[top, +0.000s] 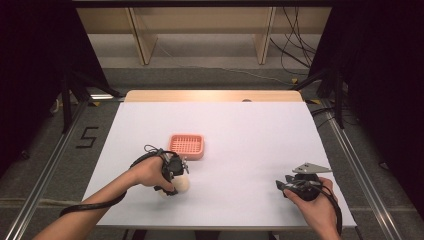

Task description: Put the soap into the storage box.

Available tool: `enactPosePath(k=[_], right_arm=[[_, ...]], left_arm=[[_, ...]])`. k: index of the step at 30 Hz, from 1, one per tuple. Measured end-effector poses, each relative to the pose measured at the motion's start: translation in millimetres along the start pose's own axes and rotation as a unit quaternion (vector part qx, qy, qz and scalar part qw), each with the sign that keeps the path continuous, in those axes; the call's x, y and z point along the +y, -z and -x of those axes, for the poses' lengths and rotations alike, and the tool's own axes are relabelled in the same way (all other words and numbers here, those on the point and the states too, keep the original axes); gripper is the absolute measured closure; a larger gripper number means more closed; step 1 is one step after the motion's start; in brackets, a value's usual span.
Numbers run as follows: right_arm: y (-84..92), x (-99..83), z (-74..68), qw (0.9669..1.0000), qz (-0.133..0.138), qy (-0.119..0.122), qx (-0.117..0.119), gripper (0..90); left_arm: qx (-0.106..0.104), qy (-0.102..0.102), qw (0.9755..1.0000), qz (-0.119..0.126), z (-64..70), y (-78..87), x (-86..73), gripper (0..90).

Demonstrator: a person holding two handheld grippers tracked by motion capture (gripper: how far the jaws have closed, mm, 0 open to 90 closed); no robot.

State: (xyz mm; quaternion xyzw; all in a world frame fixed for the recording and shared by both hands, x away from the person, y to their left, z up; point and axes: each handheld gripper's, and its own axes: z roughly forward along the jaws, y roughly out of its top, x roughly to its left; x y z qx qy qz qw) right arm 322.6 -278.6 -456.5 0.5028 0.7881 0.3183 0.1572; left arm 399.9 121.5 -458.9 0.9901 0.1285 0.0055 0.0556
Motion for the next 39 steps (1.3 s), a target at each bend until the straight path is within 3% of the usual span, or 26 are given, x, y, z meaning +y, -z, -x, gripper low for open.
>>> enactPosePath(k=[1,2,4,8,11,14,15,16,18,19,21,24,26,29,32,33,35,36,37,39], right_arm=[[-1.1,-0.2,1.5,0.9999,0.006,0.011,-0.002,56.0],[0.2,0.1,-3.4,0.9998,-0.001,-0.019,0.001,55.9],[0.0,0.5,-2.7,0.9999,0.001,-0.011,0.001,55.9],[-1.2,-0.1,0.3,0.9999,0.007,0.008,-0.003,55.8],[-2.5,0.1,2.6,0.9995,0.017,0.026,-0.002,55.7],[-0.8,0.0,0.0,0.9999,0.005,0.01,-0.001,55.6],[-3.0,-0.1,2.8,0.9994,0.017,0.029,-0.004,55.7],[-2.8,0.0,3.1,0.9994,0.016,0.03,-0.006,55.6],[-1.6,0.6,1.5,0.9998,0.013,0.016,0.0,55.6],[-2.7,0.0,2.9,0.9995,0.017,0.027,-0.003,55.6],[-0.6,0.1,-1.1,1.0,0.002,0.0,0.001,55.5],[-0.7,0.2,-1.2,1.0,0.003,-0.001,0.001,55.5],[-2.1,0.4,1.6,0.9997,0.014,0.019,0.0,55.4],[-0.4,0.0,-1.0,1.0,0.004,0.0,-0.001,55.4],[-0.7,0.2,-1.4,1.0,0.004,-0.003,0.0,55.4],[-0.5,0.2,-1.3,1.0,0.003,-0.003,0.0,55.3],[-0.6,0.1,-1.3,1.0,0.004,-0.003,-0.001,55.3],[-0.6,-0.1,-1.2,1.0,0.005,-0.002,0.0,55.3],[-0.4,-0.2,-0.5,1.0,0.001,0.002,-0.001,55.3],[-0.6,0.0,-1.2,1.0,0.003,-0.003,-0.001,55.3]], left_arm=[[-0.004,0.004,1.0,-0.002,1.5,-0.3,-0.2,47.1],[-0.008,0.004,1.0,-0.003,3.0,-0.5,-0.4,47.1],[-0.001,-0.01,0.9999,-0.002,3.5,0.1,-0.1,47.3],[0.001,-0.001,0.9999,0.013,4.1,0.3,-1.8,47.5],[0.005,0.017,0.9996,0.022,4.8,0.7,-4.2,47.7],[0.009,0.028,0.9992,0.028,4.4,1.0,-5.5,47.8],[0.01,0.038,0.9987,0.032,4.4,1.5,-6.4,47.9],[0.012,0.042,0.9985,0.033,4.1,1.9,-7.0,47.9],[0.01,0.054,0.9977,0.039,4.1,2.5,-8.6,48.0],[0.011,0.056,0.9974,0.044,3.9,2.9,-9.4,48.0],[0.017,0.068,0.996,0.055,3.9,4.6,-11.9,48.2],[0.022,0.071,0.9953,0.062,4.2,5.5,-13.6,48.3],[0.023,0.074,0.9945,0.07,4.4,6.8,-15.2,48.4],[0.027,0.076,0.9938,0.076,4.8,7.6,-17.8,48.5],[0.027,0.077,0.9935,0.079,4.4,7.3,-20.2,48.5],[0.027,0.085,0.992,0.089,5.4,6.1,-20.8,48.5],[0.031,0.085,0.9918,0.091,4.8,6.2,-22.1,48.5],[0.03,0.076,0.9932,0.083,3.7,7.0,-22.7,48.5],[0.031,0.083,0.9918,0.092,4.6,6.4,-23.5,48.5],[0.032,0.081,0.992,0.092,4.5,6.8,-23.9,48.5]])
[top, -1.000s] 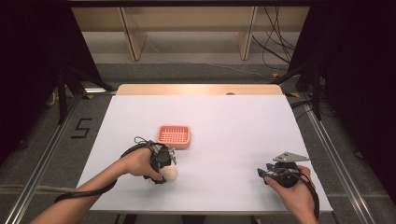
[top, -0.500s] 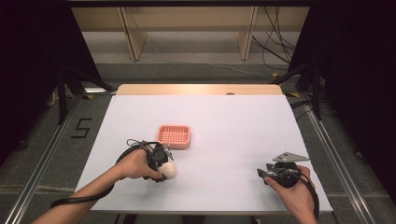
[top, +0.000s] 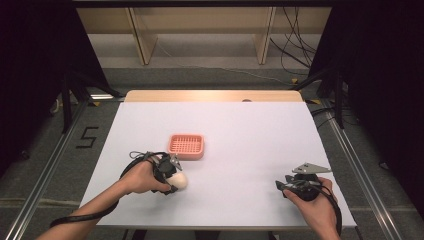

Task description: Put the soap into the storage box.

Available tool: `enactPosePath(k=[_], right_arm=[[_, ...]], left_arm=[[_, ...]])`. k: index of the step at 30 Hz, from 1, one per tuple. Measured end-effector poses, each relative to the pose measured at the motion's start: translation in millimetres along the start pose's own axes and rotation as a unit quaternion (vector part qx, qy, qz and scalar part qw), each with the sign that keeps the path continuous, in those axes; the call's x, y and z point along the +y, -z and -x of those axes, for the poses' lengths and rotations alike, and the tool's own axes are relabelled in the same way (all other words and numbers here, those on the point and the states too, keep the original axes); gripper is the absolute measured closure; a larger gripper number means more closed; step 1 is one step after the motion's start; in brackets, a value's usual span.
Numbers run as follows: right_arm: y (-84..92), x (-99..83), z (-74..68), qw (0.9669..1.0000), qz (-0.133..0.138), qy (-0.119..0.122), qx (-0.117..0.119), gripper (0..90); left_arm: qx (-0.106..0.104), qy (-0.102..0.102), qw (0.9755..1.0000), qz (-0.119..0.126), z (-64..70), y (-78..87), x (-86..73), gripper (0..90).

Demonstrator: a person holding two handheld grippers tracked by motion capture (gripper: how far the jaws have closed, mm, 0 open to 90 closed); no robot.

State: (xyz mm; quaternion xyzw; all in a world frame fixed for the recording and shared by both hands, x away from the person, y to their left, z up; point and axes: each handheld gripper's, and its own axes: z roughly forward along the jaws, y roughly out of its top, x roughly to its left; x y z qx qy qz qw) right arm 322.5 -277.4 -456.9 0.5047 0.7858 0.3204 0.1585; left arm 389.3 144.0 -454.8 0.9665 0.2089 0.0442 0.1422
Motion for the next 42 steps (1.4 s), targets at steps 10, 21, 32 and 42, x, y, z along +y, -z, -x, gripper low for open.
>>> enactPosePath(k=[10,21,32,42], right_arm=[[0.1,0.0,0.5,1.0,0.0,0.003,0.0,55.3],[-0.5,-0.7,1.1,1.0,0.004,0.008,0.001,55.2],[-1.5,-1.4,2.7,0.9997,0.012,0.021,-0.001,55.2],[-2.4,-1.3,4.9,0.9993,0.021,0.032,0.0,55.0]], left_arm=[[0.01,0.01,0.9996,0.025,-1.4,6.2,0.0,48.6],[0.02,0.009,0.999,0.039,-3.4,8.7,-0.2,48.6],[0.025,0.011,0.9985,0.047,-7.2,11.2,0.1,48.6],[0.025,0.018,0.998,0.055,-9.4,12.4,1.9,48.6]])
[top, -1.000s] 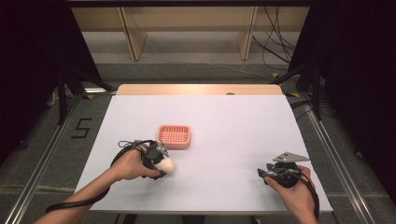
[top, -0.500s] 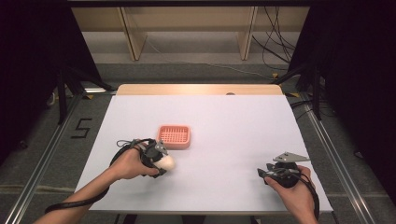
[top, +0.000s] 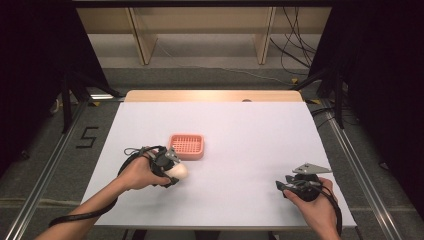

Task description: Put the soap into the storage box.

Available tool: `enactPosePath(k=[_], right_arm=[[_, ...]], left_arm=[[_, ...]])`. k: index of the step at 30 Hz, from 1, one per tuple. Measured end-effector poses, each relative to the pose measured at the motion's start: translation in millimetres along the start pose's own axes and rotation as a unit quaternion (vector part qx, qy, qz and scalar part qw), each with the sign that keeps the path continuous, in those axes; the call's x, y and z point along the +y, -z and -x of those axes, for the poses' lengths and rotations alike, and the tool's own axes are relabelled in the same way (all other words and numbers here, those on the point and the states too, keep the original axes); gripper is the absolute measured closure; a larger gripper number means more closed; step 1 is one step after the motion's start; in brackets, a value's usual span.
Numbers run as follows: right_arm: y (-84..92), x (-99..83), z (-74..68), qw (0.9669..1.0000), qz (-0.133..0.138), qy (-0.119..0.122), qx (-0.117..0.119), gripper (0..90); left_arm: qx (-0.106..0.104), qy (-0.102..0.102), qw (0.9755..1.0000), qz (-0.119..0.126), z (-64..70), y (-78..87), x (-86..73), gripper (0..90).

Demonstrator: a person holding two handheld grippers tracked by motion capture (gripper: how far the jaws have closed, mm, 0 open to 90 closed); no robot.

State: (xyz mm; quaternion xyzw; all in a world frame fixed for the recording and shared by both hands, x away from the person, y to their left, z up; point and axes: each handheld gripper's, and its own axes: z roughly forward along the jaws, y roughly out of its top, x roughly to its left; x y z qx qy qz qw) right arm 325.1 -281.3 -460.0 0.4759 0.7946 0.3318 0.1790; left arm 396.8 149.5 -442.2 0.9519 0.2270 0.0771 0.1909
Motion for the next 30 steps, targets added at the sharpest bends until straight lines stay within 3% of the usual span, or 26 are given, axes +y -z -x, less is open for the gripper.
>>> enactPosePath(k=[4,5,6,10,13,14,17,19,20,30], right_arm=[[0.3,0.1,-0.1,1.0,-0.005,-0.003,0.0,55.0],[0.8,0.5,-2.0,0.9998,-0.007,-0.019,0.003,55.0],[0.2,0.1,-0.2,1.0,-0.004,-0.005,0.001,55.0],[-0.1,0.0,0.0,1.0,0.0,0.0,0.0,55.0],[0.9,0.4,-2.2,0.9998,-0.008,-0.02,0.003,55.0],[-0.3,-0.1,0.1,1.0,0.001,0.001,0.0,55.0],[1.2,0.5,-4.1,0.9995,-0.009,-0.029,0.002,55.0],[1.2,0.5,-4.2,0.9995,-0.011,-0.028,0.001,55.0],[1.2,0.6,-1.1,0.9999,-0.012,-0.01,0.001,55.0],[1.0,0.9,-1.4,0.9999,-0.009,-0.014,0.001,54.9]], left_arm=[[0.004,-0.005,1.0,0.002,-2.0,0.6,1.2,48.6],[0.003,0.003,1.0,0.004,-1.1,0.8,1.0,48.6],[0.005,-0.003,1.0,0.005,-2.5,1.5,1.7,48.6],[0.009,0.005,0.9999,0.013,-2.9,2.6,2.9,48.6],[0.011,0.006,0.9998,0.018,-3.6,3.3,3.0,48.6],[0.011,0.004,0.9998,0.017,-4.0,3.5,3.0,48.6],[0.01,0.003,0.9999,0.014,-5.0,4.3,3.2,48.6],[0.011,0.006,0.9998,0.016,-5.6,4.4,3.2,48.6],[0.012,0.003,0.9998,0.017,-6.1,4.8,3.4,48.6],[0.022,0.012,0.9991,0.034,-9.3,8.6,5.3,48.6]])
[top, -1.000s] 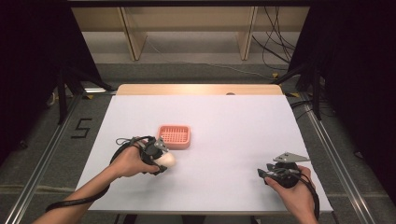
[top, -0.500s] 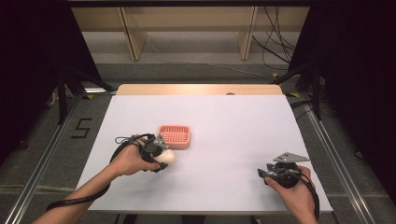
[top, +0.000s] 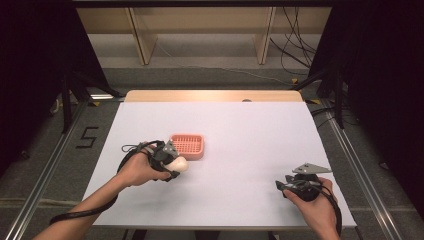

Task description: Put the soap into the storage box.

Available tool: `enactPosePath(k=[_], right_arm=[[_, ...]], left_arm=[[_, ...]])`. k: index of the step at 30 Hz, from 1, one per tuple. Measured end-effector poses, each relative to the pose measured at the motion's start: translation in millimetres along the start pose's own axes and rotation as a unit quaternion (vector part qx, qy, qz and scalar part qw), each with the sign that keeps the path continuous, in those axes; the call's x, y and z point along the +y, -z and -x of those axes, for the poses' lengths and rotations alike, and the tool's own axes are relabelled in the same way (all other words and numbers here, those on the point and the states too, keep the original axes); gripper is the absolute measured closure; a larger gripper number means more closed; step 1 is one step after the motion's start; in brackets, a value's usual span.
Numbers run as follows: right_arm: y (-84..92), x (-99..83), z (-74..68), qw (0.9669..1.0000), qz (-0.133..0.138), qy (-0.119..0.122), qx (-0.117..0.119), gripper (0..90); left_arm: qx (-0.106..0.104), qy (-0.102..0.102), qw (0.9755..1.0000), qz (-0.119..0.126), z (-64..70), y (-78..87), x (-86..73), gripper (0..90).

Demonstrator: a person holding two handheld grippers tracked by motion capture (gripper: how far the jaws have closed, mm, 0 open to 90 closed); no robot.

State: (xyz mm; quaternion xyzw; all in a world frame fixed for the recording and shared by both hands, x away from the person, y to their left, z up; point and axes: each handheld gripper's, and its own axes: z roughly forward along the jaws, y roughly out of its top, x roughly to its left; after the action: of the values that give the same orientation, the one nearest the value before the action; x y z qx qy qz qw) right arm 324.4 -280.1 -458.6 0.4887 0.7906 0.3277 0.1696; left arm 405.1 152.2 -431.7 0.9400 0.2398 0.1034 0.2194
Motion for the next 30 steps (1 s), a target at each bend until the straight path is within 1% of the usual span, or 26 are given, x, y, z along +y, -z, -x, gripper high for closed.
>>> enactPosePath(k=[1,3,5,6,7,8,11,12,14,15,17,18,19,20,21,22,23,24,25,26,27,28,29,30], right_arm=[[-1.1,-0.3,0.0,1.0,0.004,-0.002,0.002,54.9],[-1.1,-0.4,1.0,1.0,0.004,0.007,-0.001,54.9],[-0.9,-0.3,1.4,0.9999,0.004,0.009,-0.003,54.9],[-0.9,-0.7,-1.4,1.0,0.004,-0.007,0.001,54.9],[-1.0,-0.8,-1.2,1.0,0.004,-0.005,0.001,54.9],[-1.0,-0.9,-1.2,1.0,0.004,-0.005,0.001,54.9],[-1.0,-0.9,-1.1,1.0,0.004,-0.005,0.001,54.9],[-1.1,-0.8,-0.7,1.0,0.005,-0.002,0.001,54.8],[-1.2,-0.8,-2.0,0.9999,0.005,-0.011,0.001,54.9],[-0.7,-0.4,-3.0,0.9998,0.002,-0.019,0.003,54.8],[-0.7,-0.5,-3.0,0.9998,0.002,-0.019,0.003,54.9],[-1.6,-1.3,-1.2,1.0,0.007,-0.006,0.0,54.8],[-1.6,-1.3,-1.2,1.0,0.007,-0.006,0.0,54.8],[-1.5,-1.3,-1.3,1.0,0.008,-0.006,0.001,54.8],[-1.5,-1.4,-1.2,1.0,0.008,-0.006,0.0,54.8],[-0.9,-1.7,-2.9,0.9998,0.005,-0.018,-0.001,54.8],[-0.1,-1.6,-3.0,0.9998,0.001,-0.019,-0.001,54.7],[-0.3,-1.7,-3.1,0.9998,0.002,-0.021,-0.002,54.7],[0.6,-1.4,-2.8,0.9998,-0.006,-0.019,0.001,54.7],[0.6,-1.4,-2.7,0.9998,-0.005,-0.019,0.001,54.7],[1.3,-0.5,-3.9,0.9995,-0.007,-0.029,0.003,54.7],[1.1,-0.6,-3.3,0.9997,-0.004,-0.025,0.002,54.7],[1.7,-0.6,-4.0,0.9995,-0.008,-0.03,0.002,54.7],[1.6,-0.7,-4.1,0.9995,-0.007,-0.03,0.002,54.7]], left_arm=[[0.0,-0.001,1.0,-0.002,-0.2,0.2,0.1,48.6],[0.0,0.0,1.0,0.001,-0.7,0.3,0.4,48.6],[0.001,0.002,1.0,0.003,-1.3,0.8,0.6,48.6],[0.002,0.005,1.0,0.004,-1.5,0.9,0.5,48.6],[0.002,0.006,0.9999,0.008,-1.7,0.8,0.7,48.6],[0.003,0.014,0.9998,0.014,-1.2,0.4,0.7,48.6],[0.006,0.017,0.9997,0.016,-2.6,1.3,1.4,48.6],[0.005,0.015,0.9998,0.015,-3.3,1.7,1.6,48.6],[0.004,0.014,0.9998,0.015,-4.7,2.6,2.1,48.6],[0.008,0.014,0.9998,0.015,-5.5,2.9,2.4,48.6],[0.006,0.014,0.9997,0.016,-6.2,3.4,2.7,48.6],[0.007,0.015,0.9997,0.017,-6.6,3.6,3.0,48.6],[0.007,0.0,0.9999,0.007,-8.9,5.5,3.6,48.6],[0.007,0.006,0.9999,0.008,-8.8,5.5,3.8,48.6],[0.01,0.014,0.9997,0.019,-8.0,4.7,4.1,48.6],[0.011,0.012,0.9997,0.017,-8.8,5.5,4.7,48.6],[0.01,0.013,0.9997,0.018,-9.0,5.4,4.9,48.6],[0.009,0.01,0.9998,0.015,-10.0,6.2,5.4,48.6],[0.01,0.007,0.9999,0.012,-11.1,7.0,5.9,48.6],[0.011,0.005,0.9999,0.01,-11.9,7.6,6.2,48.6],[0.011,0.006,0.9999,0.01,-12.3,7.7,6.6,48.6],[0.012,0.013,0.9997,0.016,-12.7,7.2,7.2,48.6],[0.014,0.015,0.9996,0.018,-13.0,7.1,7.4,48.6],[0.013,0.008,0.9998,0.013,-14.7,8.1,8.0,48.6]])
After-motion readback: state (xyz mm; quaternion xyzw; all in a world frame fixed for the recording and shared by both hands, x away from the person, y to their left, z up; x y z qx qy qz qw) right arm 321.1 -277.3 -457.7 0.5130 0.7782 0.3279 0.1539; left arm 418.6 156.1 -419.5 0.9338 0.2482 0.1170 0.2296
